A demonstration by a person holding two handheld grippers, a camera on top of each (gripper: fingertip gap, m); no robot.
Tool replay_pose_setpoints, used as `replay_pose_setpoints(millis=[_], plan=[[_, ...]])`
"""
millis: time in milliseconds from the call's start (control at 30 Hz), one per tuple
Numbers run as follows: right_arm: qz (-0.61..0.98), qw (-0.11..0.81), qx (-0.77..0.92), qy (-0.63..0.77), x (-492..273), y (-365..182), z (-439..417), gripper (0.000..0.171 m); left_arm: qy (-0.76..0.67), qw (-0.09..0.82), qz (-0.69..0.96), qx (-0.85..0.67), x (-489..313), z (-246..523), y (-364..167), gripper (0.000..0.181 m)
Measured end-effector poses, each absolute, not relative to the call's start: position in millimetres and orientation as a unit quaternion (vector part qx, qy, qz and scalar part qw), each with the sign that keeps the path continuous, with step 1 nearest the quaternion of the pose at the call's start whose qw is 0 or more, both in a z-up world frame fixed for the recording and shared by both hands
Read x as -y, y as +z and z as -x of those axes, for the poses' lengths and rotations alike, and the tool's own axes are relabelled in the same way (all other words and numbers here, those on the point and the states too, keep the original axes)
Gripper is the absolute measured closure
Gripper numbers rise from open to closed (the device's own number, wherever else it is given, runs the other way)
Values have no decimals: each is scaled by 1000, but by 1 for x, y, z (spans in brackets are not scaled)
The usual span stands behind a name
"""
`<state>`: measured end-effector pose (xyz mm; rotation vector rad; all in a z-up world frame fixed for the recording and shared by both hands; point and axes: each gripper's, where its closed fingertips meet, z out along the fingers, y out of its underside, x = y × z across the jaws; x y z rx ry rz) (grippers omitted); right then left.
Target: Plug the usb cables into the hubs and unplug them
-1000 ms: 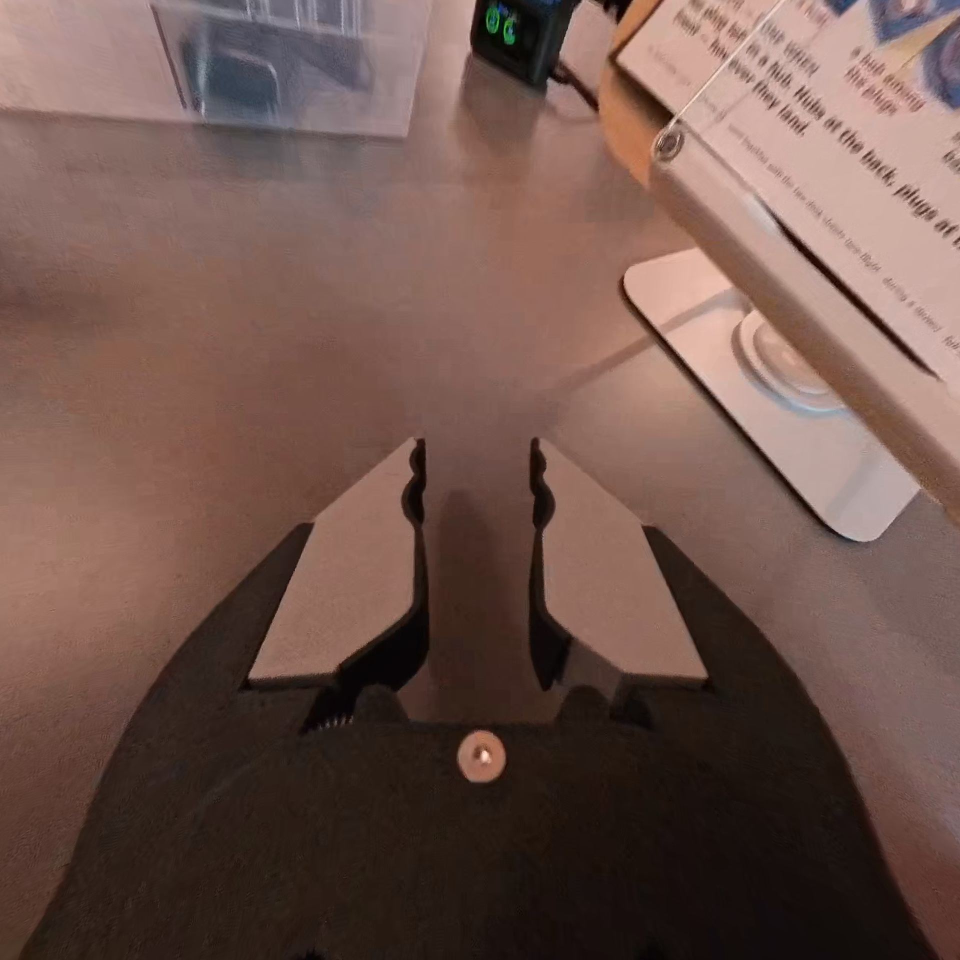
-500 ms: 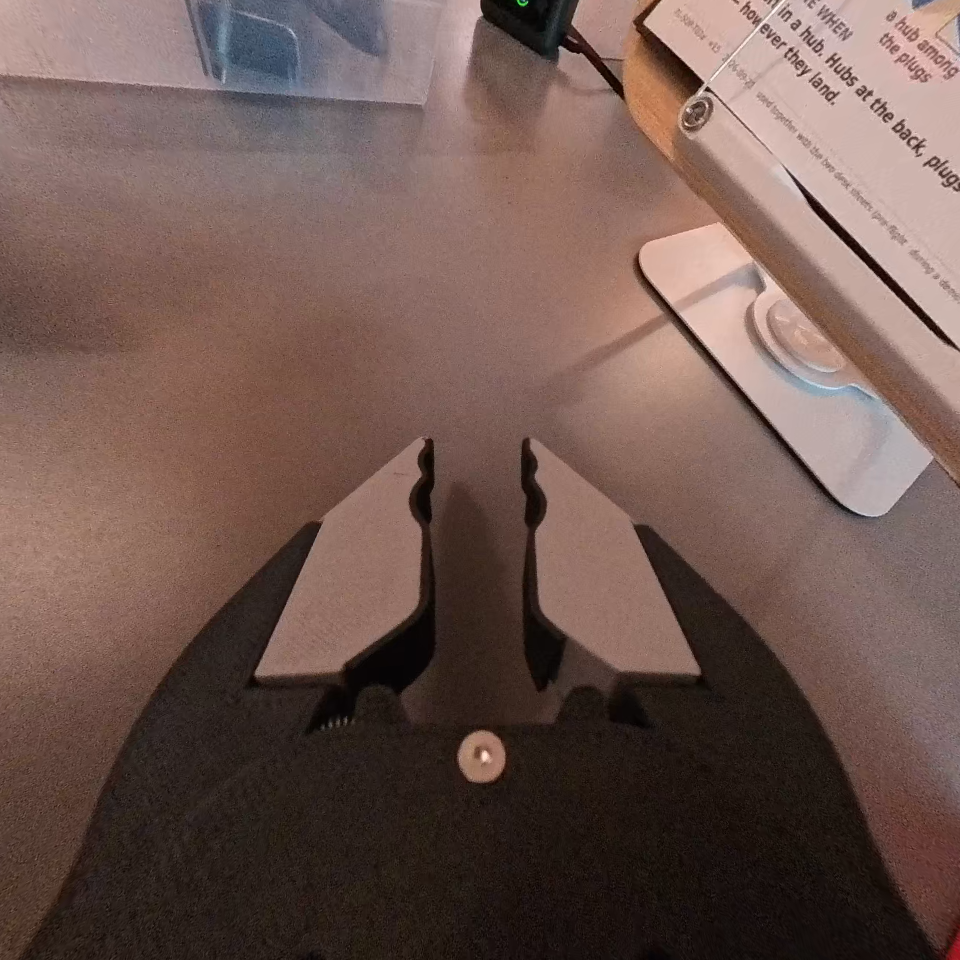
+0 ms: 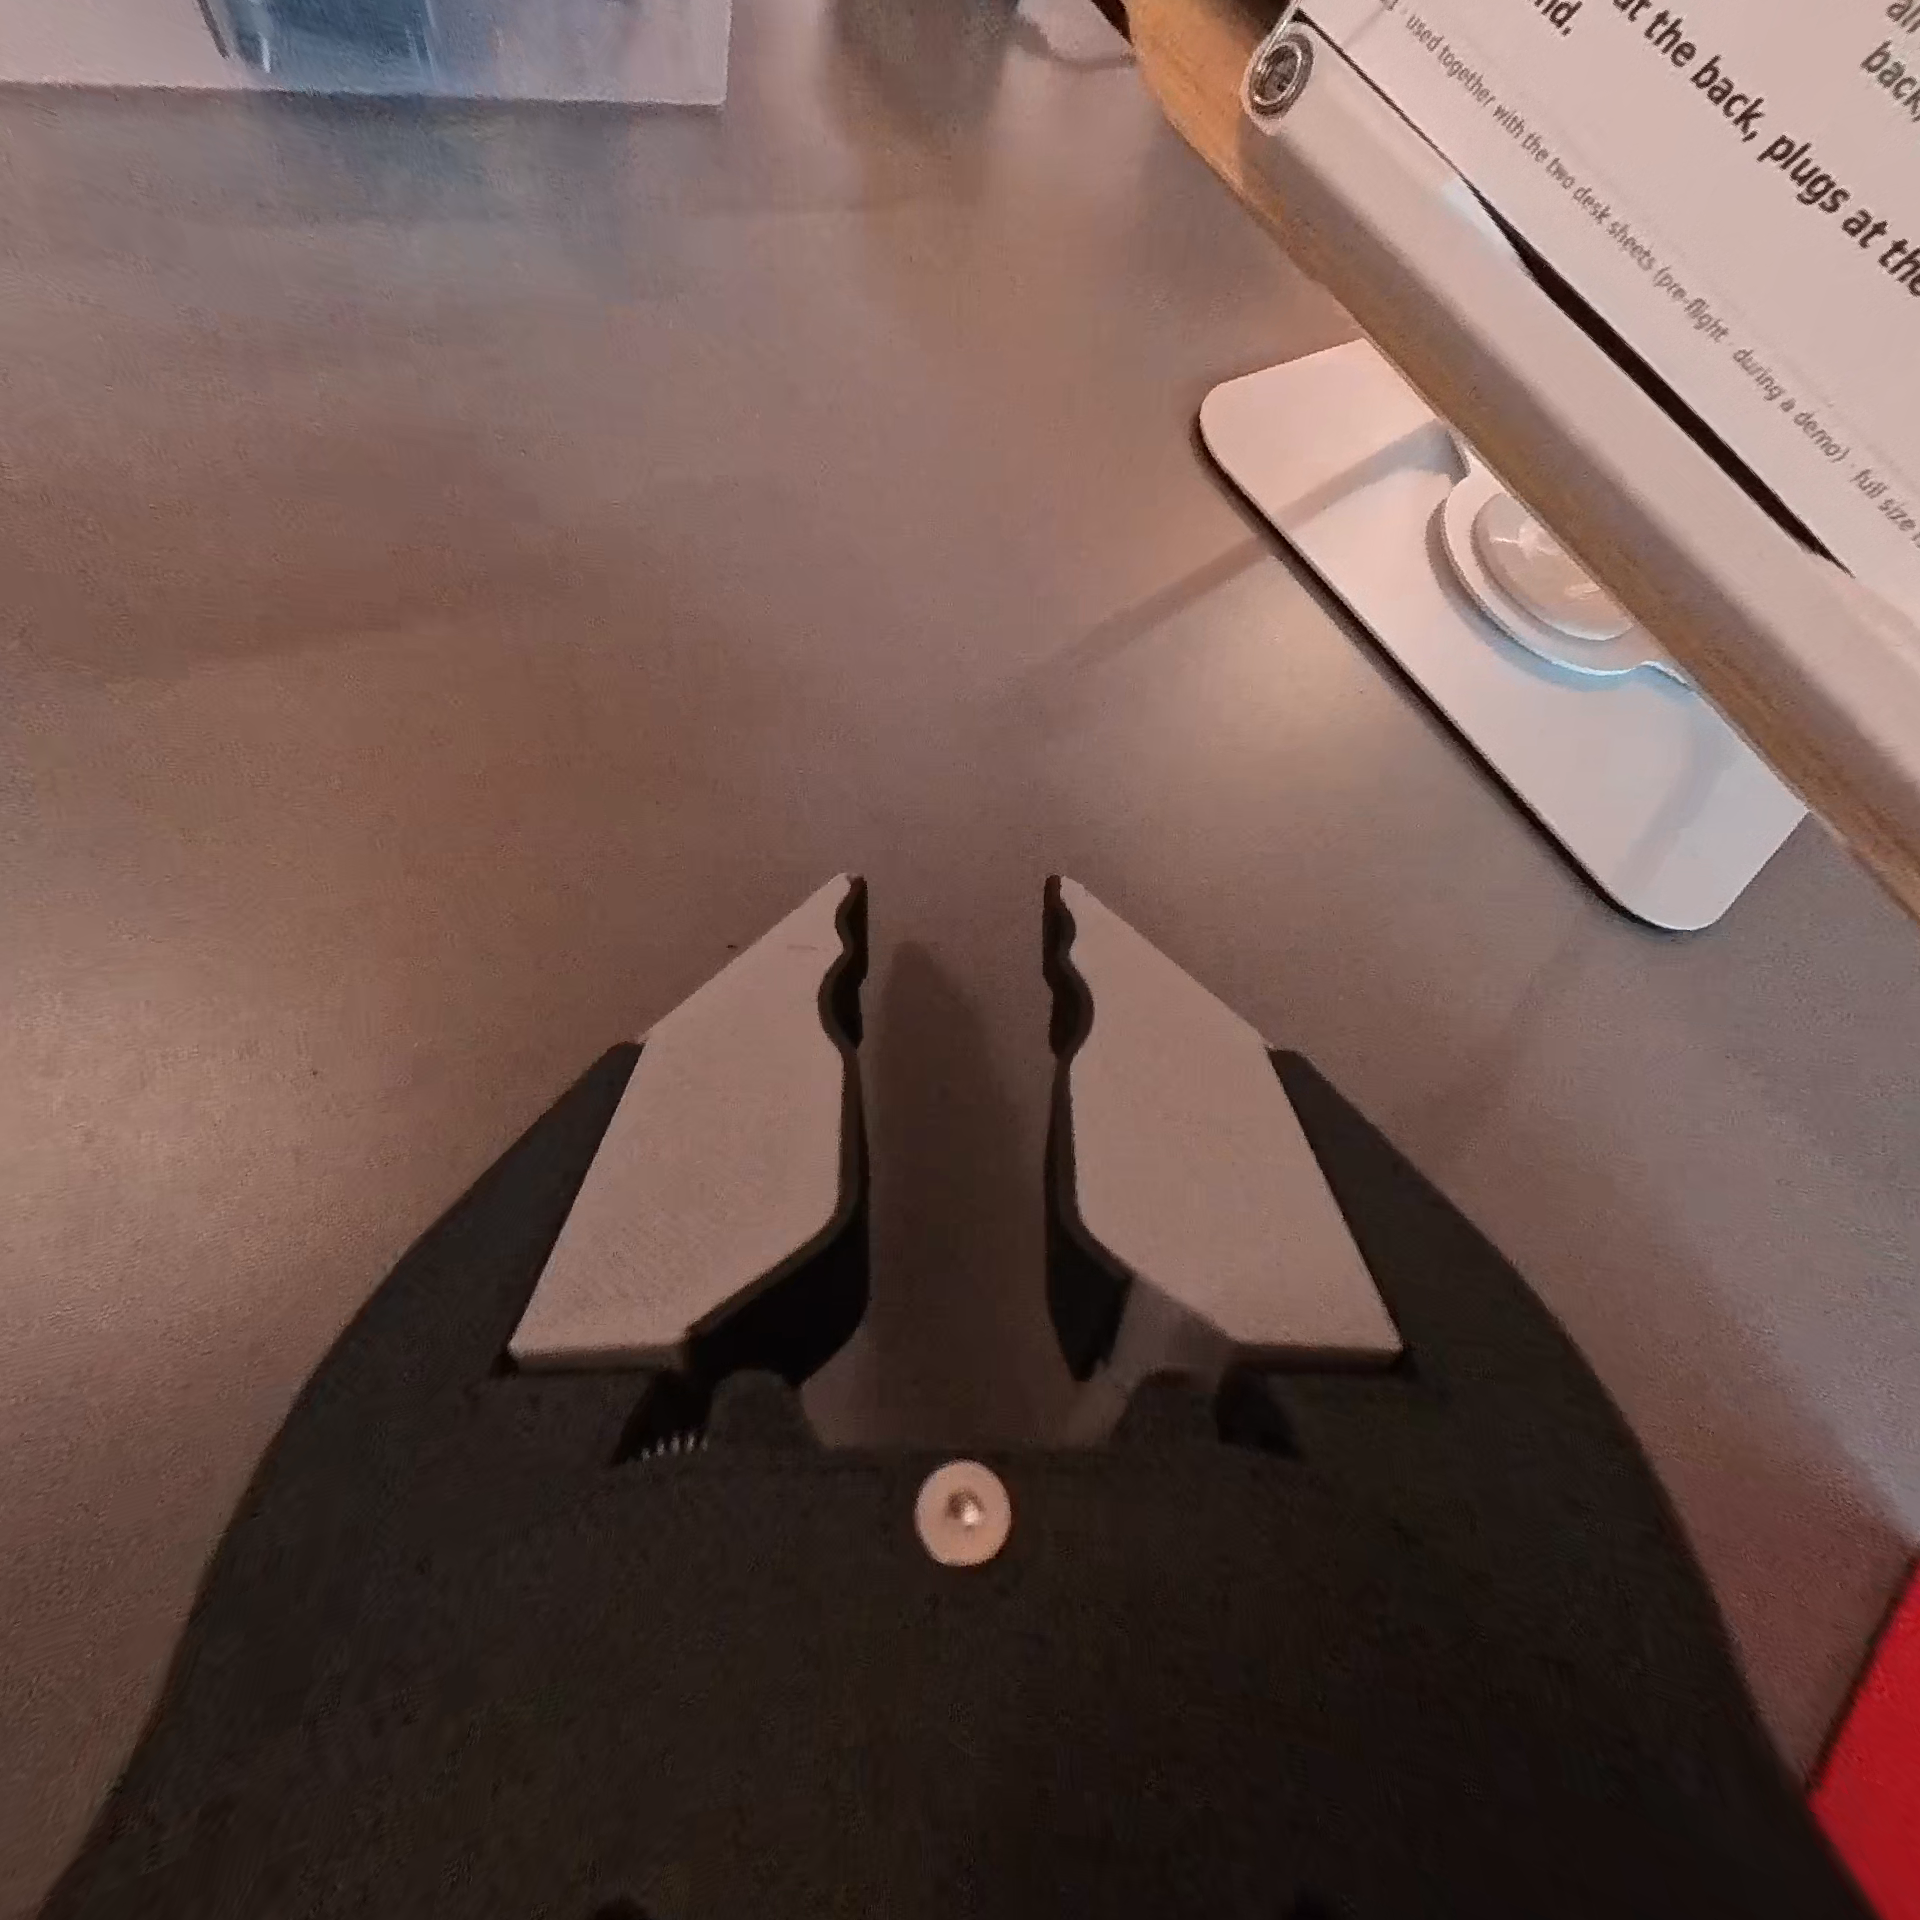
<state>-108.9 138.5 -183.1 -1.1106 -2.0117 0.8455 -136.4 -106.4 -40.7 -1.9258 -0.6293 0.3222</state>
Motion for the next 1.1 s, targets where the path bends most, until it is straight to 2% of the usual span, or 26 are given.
replay_pose_setpoints(millis=[167,300,333,433,533,700,767,867,933,1100], plan=[[414,348,781,314,-136,-185,109,141,201,445,801,347,143,231,-24,91],[412,345,783,312,-137,-186,110,141,178,383,823,379,147,279,-49,89],[412,345,784,311,-137,-186,110,141,164,365,836,376,143,284,-60,97],[409,347,787,307,-137,-187,111,140,125,351,865,335,127,285,-75,139],[402,351,789,304,-136,-187,110,140,171,397,840,328,123,299,-34,181],[393,353,797,293,-134,-190,111,140,283,501,760,302,123,304,92,181],[389,355,800,288,-133,-191,112,140,294,507,756,292,123,301,119,181],[383,360,803,280,-132,-192,112,140,233,449,809,301,119,299,96,179],[379,366,803,278,-132,-192,111,141,215,403,830,322,125,305,69,165],[377,371,805,271,-133,-192,109,141,193,399,824,352,131,316,29,170]])
